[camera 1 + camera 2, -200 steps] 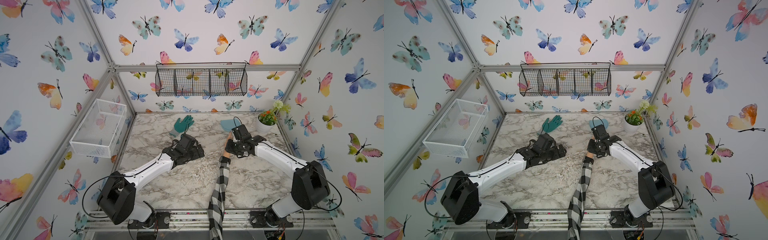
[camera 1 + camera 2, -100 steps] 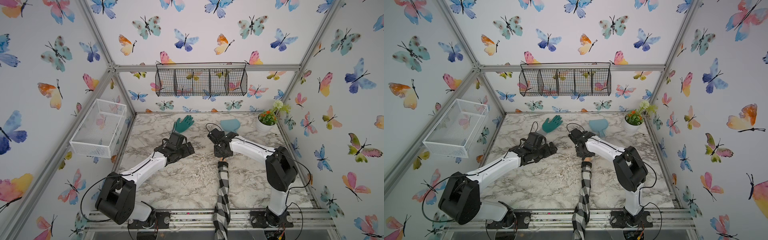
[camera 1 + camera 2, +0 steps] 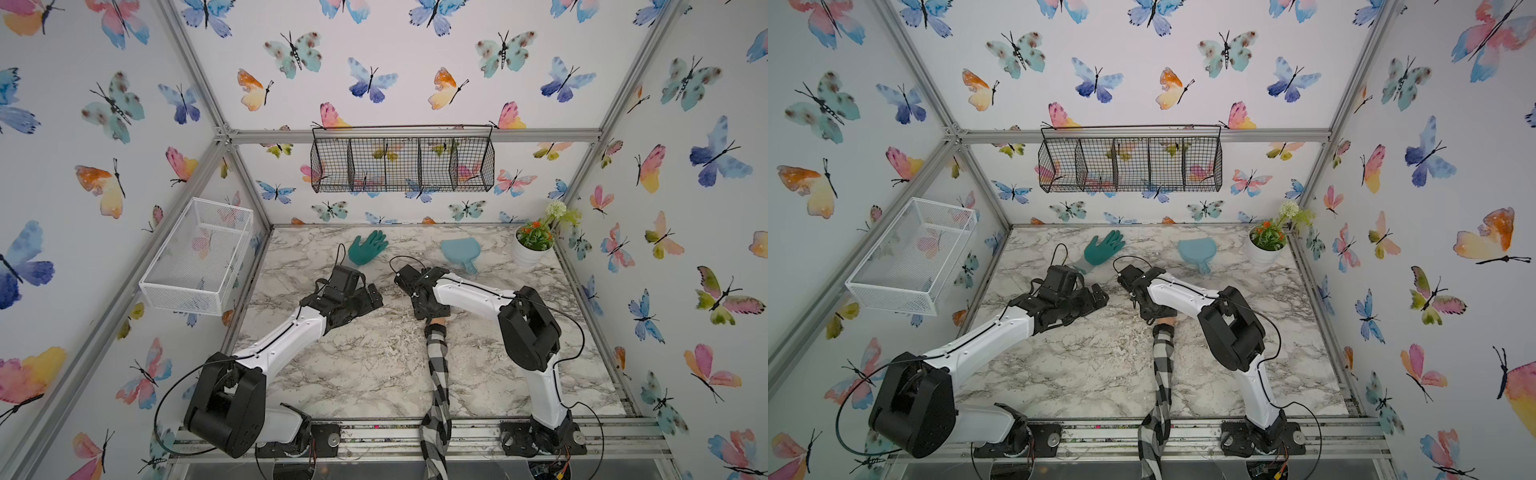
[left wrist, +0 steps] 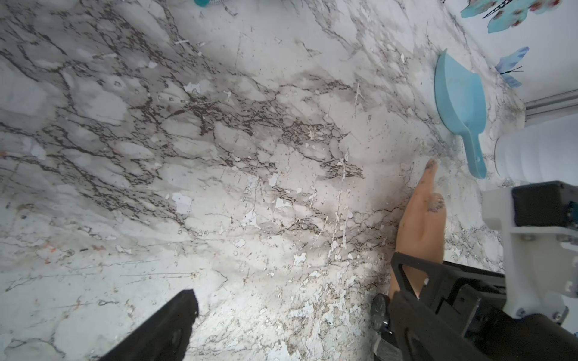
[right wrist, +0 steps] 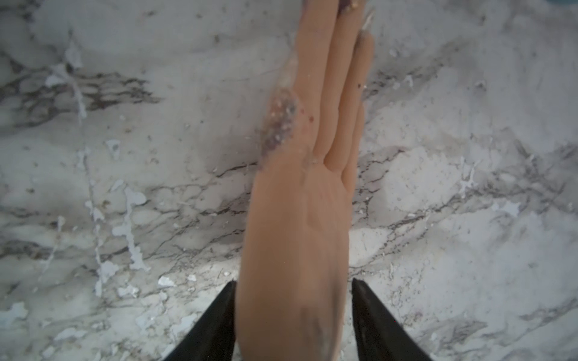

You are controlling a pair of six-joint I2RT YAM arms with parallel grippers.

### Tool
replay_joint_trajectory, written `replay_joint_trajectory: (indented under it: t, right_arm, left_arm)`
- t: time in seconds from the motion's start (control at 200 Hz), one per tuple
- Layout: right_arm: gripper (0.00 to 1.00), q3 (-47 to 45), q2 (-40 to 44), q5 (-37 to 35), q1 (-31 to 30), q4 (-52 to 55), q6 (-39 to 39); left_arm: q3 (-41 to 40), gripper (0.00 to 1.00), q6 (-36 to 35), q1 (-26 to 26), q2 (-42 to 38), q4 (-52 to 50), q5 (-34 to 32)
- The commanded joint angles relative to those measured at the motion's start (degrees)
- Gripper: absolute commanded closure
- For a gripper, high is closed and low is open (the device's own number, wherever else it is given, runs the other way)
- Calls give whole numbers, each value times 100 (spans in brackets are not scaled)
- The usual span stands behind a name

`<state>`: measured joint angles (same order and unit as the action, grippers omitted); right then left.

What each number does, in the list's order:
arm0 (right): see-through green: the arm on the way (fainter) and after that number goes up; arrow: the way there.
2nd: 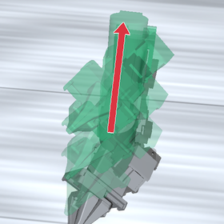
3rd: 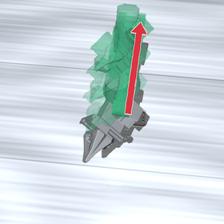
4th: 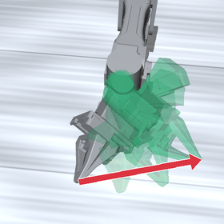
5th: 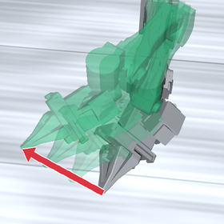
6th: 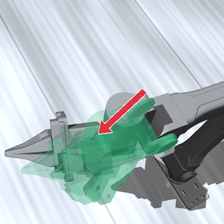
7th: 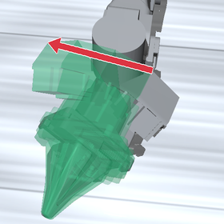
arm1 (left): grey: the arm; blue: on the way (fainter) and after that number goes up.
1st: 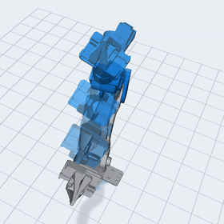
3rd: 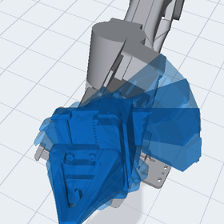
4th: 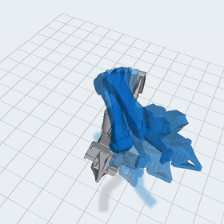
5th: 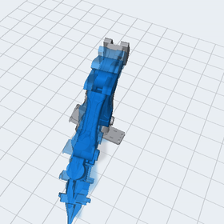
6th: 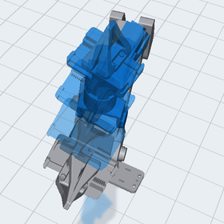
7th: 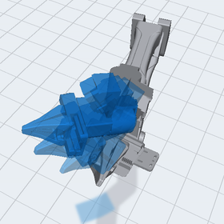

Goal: Take off the watch
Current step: Adjust the hand at the center of the board.

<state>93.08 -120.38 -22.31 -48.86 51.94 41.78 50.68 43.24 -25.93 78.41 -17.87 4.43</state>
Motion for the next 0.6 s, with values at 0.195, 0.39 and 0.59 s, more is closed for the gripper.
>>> replay_joint_trajectory:
  t: [0.195, 0.39, 0.59]
  right_arm:
    - [29, 251, -101, 388, -220, -66, 32]
    - [29, 114, 209, 850, -229, -580, -43]
    - [27, -159, 835, 853, -214, -770, -150]
  left_arm:
    - [48, 0, -141, 98, -197, -59, 52]
    - [148, 0, -211, 120, -119, -144, 52]
    - [187, 0, -337, 121, -16, -153, 296]
